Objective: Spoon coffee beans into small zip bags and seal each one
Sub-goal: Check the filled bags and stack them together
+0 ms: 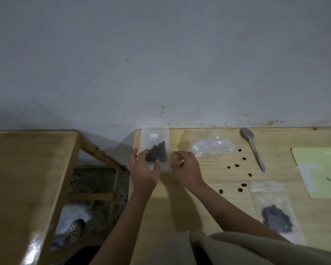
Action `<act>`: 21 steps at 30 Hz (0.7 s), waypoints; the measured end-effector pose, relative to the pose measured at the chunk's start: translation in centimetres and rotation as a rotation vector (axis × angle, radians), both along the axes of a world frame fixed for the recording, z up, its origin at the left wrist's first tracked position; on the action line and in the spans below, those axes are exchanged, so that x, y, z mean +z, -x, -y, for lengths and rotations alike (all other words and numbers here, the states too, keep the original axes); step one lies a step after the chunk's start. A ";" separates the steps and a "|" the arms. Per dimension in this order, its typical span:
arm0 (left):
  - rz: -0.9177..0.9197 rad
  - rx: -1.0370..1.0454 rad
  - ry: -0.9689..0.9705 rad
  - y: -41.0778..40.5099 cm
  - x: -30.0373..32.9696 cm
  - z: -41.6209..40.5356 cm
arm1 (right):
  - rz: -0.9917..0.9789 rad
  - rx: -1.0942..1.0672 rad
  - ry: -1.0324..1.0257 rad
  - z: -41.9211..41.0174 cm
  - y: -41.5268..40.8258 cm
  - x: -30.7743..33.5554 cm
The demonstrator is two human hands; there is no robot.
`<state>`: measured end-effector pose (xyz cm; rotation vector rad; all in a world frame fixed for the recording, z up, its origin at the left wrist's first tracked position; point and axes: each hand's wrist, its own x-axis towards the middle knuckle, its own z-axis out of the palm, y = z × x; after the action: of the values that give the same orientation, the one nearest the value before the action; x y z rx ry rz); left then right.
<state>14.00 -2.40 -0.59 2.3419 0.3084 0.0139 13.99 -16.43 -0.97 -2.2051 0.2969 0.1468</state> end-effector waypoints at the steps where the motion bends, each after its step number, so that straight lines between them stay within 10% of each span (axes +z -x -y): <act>1: 0.030 0.000 0.013 0.7 0.4 0.8 | 0.021 -0.015 -0.006 0.8 1.1 0.3; 13: -0.303 -0.426 0.315 11.4 1.0 17.6 | -0.011 -0.612 0.200 19.2 16.3 -0.1; 21: -0.577 -0.438 0.164 13.7 0.6 25.8 | -0.390 -0.488 0.321 24.9 18.7 -1.8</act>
<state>0.34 -28.19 0.00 2.1590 0.0605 -0.8737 -4.72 -41.33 -2.75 -2.3317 1.1286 0.2732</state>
